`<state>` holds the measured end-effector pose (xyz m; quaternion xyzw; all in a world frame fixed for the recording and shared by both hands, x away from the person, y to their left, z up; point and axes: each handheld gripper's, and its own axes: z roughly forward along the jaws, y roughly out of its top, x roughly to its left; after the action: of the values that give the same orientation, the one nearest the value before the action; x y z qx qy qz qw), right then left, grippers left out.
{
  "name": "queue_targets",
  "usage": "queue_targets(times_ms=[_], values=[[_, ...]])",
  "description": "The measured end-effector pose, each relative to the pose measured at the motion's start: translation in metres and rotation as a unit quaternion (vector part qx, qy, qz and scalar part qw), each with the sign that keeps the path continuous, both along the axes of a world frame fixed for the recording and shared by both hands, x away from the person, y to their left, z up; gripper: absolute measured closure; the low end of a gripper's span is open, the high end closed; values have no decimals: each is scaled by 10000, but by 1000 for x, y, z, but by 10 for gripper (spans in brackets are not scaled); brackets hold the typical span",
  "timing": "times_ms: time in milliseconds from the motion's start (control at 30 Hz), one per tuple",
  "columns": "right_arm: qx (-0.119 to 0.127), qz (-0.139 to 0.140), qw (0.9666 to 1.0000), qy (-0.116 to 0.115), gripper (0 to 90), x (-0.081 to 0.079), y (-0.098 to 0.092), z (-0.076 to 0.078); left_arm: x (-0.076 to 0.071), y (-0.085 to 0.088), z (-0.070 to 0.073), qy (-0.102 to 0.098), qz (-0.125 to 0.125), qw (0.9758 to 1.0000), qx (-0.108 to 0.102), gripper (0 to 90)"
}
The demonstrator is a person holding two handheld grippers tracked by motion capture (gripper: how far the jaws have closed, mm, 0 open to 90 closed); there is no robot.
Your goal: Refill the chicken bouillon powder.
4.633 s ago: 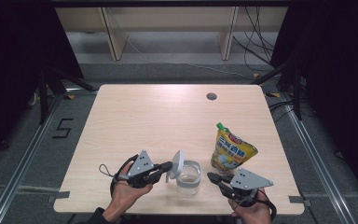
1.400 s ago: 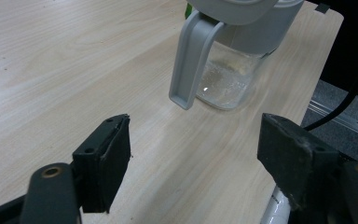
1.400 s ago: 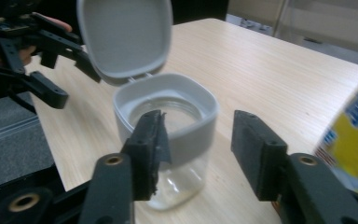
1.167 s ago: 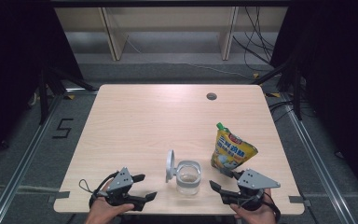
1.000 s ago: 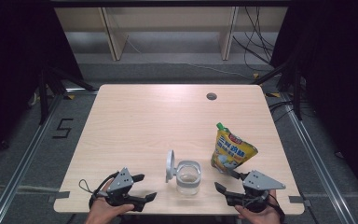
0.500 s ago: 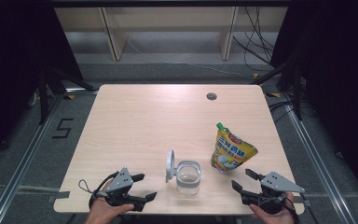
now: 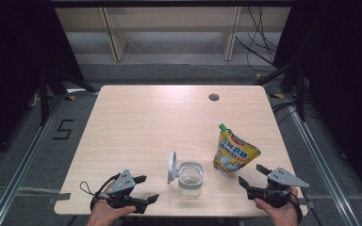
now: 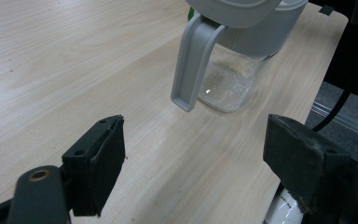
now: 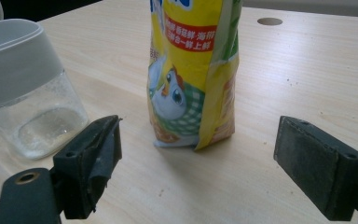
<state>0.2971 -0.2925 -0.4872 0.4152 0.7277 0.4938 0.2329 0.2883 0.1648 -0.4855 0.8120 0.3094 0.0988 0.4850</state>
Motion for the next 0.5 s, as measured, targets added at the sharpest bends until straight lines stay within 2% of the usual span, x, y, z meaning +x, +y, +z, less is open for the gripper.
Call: queue_targets(times_ms=[33, 67, 133, 167, 200, 267, 367, 433, 467, 500], values=[[35, -6, 10000, 36, 157, 0, 1, 1, 0, 0, 0, 0, 4, 10000, 3, 202], [-56, -33, 10000, -37, 157, 1, 0, 0, 0, 0, 0, 8, 1, 10000, 2, 202], [22, 12, 10000, -42, 157, 6, 3, -2, -1, -1, -1, 14, -1, 10000, -7, 202], [76, -31, 9999, 58, 157, 5, 5, -2, -1, -1, -1, 5, -7, 10000, -8, 202], [-72, 43, 9999, -110, 157, 10, 3, -3, -1, 0, -1, -5, -18, 10000, 28, 202], [95, -9, 9999, -60, 157, 14, 3, -5, -1, -1, -1, -10, -29, 10000, 17, 202], [135, -40, 9999, 16, 157, 20, 3, -7, -1, 0, 0, -38, -32, 10000, 43, 202], [168, 19, 9998, -119, 157, 28, 2, -10, 0, 0, -1, 2, 0, 10000, -3, 202], [249, -29, 9997, -83, 158, 29, 3, -11, 0, 0, -2, -28, -35, 10000, -24, 203], [137, -12, 9998, -163, 157, 32, 1, -12, 0, 0, -2, -22, -17, 10000, 23, 202]])
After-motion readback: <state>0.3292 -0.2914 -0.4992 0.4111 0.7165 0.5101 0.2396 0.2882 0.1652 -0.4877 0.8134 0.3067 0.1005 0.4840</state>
